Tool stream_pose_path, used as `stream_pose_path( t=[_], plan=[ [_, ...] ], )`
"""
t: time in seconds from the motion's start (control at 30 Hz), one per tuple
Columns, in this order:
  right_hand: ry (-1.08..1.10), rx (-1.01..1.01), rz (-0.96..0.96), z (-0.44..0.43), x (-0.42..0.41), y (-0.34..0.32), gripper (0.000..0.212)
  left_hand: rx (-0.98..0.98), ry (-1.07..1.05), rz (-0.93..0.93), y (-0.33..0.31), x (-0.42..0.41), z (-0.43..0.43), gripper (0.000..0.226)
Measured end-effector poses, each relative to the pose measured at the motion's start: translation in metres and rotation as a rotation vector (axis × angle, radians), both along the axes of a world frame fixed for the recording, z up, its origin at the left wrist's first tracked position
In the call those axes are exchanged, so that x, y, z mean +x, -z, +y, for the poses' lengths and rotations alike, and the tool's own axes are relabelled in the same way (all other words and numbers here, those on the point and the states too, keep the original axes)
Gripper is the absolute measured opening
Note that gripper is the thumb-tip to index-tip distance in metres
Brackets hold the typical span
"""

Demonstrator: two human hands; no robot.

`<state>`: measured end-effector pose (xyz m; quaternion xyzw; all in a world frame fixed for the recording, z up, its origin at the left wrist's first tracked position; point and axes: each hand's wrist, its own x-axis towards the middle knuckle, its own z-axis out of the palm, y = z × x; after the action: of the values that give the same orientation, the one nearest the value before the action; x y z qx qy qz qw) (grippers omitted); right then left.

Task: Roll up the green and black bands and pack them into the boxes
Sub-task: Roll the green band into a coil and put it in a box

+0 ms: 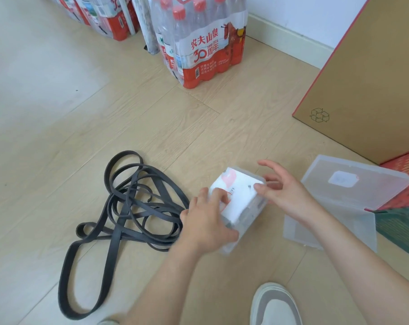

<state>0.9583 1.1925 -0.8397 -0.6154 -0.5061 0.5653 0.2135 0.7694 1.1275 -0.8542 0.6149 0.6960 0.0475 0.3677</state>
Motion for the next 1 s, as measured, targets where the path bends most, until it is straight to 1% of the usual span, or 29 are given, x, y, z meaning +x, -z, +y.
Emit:
stream_pose_path(
  t=[0.07, 0.1, 0.13, 0.17, 0.2, 0.27, 0.3, 0.33, 0.4, 0.43, 0.47, 0.5, 0.6, 0.7, 0.77, 0.83, 0.87, 0.93, 1.0],
  plan=[
    [-0.327, 0.032, -0.155, 0.001, 0.008, -0.013, 0.089, -0.281, -0.026, -0.396, -0.008, -0.018, 0.013, 0.059],
    [-0.510, 0.046, -0.274, 0.000, 0.011, -0.019, 0.105, -0.383, -0.018, -0.523, -0.007, -0.024, 0.016, 0.059],
    [-0.676, 0.073, -0.415, -0.003, 0.012, -0.021, 0.116, -0.436, 0.003, -0.577, -0.006, -0.027, 0.019, 0.059],
    [-0.799, 0.109, -0.554, -0.008, 0.011, -0.023, 0.122, -0.448, 0.016, -0.589, -0.005, -0.029, 0.020, 0.057],
    [-0.862, 0.159, -0.666, -0.012, 0.010, -0.021, 0.121, -0.427, 0.014, -0.595, -0.004, -0.030, 0.022, 0.056],
    [-0.839, 0.315, -0.790, -0.018, 0.008, -0.015, 0.104, -0.334, -0.003, -0.544, -0.007, -0.032, 0.025, 0.053],
    [-0.801, 0.388, -0.811, -0.019, 0.009, -0.012, 0.093, -0.276, 0.023, -0.465, -0.010, -0.033, 0.023, 0.057],
    [-0.765, 0.437, -0.817, -0.020, 0.010, -0.009, 0.085, -0.220, 0.081, -0.372, -0.014, -0.032, 0.019, 0.068],
    [-0.748, 0.491, -0.818, -0.019, 0.012, -0.005, 0.076, -0.087, 0.255, -0.164, -0.017, -0.025, 0.000, 0.099],
    [-0.749, 0.495, -0.812, -0.019, 0.013, -0.003, 0.073, -0.008, 0.332, -0.054, -0.016, -0.019, -0.011, 0.108],
    [-0.751, 0.495, -0.803, -0.019, 0.013, -0.003, 0.071, 0.064, 0.363, 0.030, -0.014, -0.014, -0.020, 0.108],
    [-0.752, 0.495, -0.799, -0.019, 0.012, -0.005, 0.069, 0.120, 0.355, 0.074, -0.010, -0.012, -0.025, 0.104],
    [-0.771, 0.507, -0.839, -0.014, 0.011, -0.011, 0.066, 0.178, 0.341, 0.085, -0.008, -0.011, -0.020, 0.093],
    [-0.730, 0.501, -0.878, -0.018, 0.016, -0.008, 0.068, 0.204, 0.389, 0.107, -0.010, -0.013, -0.009, 0.092],
    [-0.621, 0.555, -0.859, -0.023, 0.019, -0.001, 0.069, 0.284, 0.418, 0.125, -0.008, -0.014, -0.002, 0.094],
    [-0.480, 0.630, -0.782, -0.023, 0.018, 0.007, 0.074, 0.410, 0.417, 0.145, -0.003, -0.015, 0.008, 0.095],
    [-0.423, 0.635, -0.740, -0.022, 0.015, 0.009, 0.075, 0.460, 0.401, 0.155, 0.000, -0.015, 0.012, 0.096],
    [-0.375, 0.560, -0.692, -0.022, 0.007, 0.013, 0.074, 0.499, 0.350, 0.164, 0.009, -0.017, 0.019, 0.094],
    [-0.385, 0.425, -0.664, -0.026, 0.002, 0.018, 0.064, 0.489, 0.325, 0.112, 0.021, -0.021, 0.020, 0.085]
  ],
)
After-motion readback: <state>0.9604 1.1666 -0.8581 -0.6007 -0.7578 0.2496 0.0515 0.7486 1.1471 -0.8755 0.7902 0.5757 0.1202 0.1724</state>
